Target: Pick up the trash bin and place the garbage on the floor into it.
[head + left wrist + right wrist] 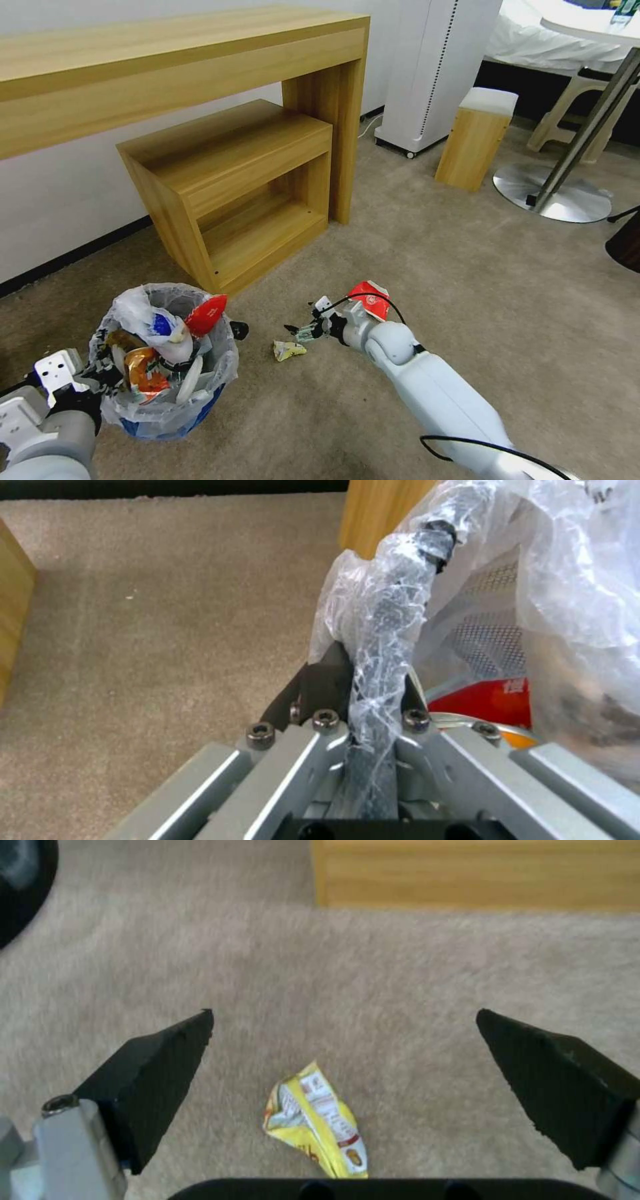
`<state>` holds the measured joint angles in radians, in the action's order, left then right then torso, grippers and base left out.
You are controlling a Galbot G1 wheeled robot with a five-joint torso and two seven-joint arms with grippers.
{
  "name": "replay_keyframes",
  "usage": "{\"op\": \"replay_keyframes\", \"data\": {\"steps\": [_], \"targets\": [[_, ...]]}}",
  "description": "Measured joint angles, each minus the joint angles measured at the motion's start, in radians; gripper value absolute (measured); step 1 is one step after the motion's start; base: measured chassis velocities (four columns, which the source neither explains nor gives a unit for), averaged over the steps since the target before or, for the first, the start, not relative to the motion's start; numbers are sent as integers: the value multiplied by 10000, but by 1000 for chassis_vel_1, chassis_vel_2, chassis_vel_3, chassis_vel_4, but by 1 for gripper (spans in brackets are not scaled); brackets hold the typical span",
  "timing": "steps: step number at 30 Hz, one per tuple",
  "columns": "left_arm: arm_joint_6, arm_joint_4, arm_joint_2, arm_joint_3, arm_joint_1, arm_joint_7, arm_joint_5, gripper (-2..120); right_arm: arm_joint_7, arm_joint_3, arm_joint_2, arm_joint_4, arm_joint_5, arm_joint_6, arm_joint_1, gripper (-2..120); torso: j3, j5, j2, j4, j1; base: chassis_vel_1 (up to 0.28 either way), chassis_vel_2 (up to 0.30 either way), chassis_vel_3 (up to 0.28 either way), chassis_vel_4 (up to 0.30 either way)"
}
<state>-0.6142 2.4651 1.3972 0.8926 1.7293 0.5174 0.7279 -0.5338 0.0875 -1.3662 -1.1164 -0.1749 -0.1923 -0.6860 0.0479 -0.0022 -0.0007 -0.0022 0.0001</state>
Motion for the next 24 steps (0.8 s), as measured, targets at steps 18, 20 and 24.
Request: {"op": "replay_keyframes", "data": {"steps": [18, 20, 24], "targets": [[114, -71, 175, 21, 27, -7, -283, 1, -934, -930, -2477, 4423, 2967, 946, 1092, 96, -1, -1, 0, -1, 0, 0, 0, 0, 0], [125, -79, 210, -29, 22, -8, -367, 1, -850, -1016, -2484, 4594, 3216, 860, 1099, 99, -1, 2, 0, 0, 0, 0, 0, 0, 0], [146, -99, 247, -75, 33, -7, -460, 1, -441, -1128, -2467, 4785, 3533, 664, 1091, 100, -1, 1, 0, -1, 0, 0, 0, 0, 0]]}}
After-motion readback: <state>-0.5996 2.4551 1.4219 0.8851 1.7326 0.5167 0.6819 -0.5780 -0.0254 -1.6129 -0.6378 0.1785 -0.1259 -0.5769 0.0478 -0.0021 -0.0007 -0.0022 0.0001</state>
